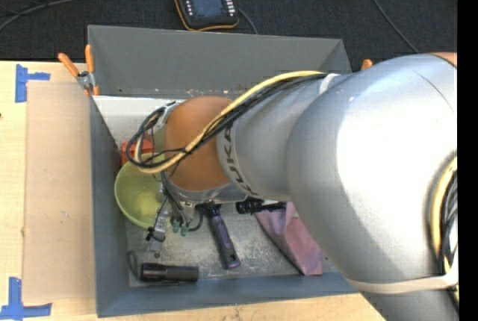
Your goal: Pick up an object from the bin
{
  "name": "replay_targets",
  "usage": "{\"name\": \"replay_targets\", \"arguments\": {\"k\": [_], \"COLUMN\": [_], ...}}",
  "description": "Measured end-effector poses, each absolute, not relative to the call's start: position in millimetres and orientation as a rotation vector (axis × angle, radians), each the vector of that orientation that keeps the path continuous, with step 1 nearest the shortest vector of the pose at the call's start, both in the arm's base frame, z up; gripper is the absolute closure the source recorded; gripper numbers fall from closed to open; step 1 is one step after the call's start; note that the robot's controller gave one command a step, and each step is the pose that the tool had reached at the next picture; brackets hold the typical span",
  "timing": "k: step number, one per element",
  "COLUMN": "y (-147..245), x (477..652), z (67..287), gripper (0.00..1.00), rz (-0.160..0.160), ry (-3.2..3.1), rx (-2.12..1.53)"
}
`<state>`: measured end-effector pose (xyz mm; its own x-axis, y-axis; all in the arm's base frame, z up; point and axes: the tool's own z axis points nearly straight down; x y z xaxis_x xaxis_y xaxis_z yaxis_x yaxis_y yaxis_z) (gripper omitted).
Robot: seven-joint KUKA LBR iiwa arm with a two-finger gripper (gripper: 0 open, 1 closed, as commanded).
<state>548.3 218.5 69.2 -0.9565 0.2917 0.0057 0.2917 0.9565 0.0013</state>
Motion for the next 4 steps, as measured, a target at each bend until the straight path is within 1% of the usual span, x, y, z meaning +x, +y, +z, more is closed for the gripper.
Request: {"name": "replay_targets", "arguments": {"k": [1, 2, 3, 4], "y": [239, 221, 238, 238], "x": [535.9, 546.1, 537.9, 538.0], "z": [70, 69, 72, 72], "gripper": [0.0, 0.0, 1.0, 1.0], "rz": [-0.001, -0.003, -0.005, -0.005], "ry": [-3.131, -3.1, -3.134, -3.134], "rx": [-0.19, -0.45, -0.201, -0.202]}}
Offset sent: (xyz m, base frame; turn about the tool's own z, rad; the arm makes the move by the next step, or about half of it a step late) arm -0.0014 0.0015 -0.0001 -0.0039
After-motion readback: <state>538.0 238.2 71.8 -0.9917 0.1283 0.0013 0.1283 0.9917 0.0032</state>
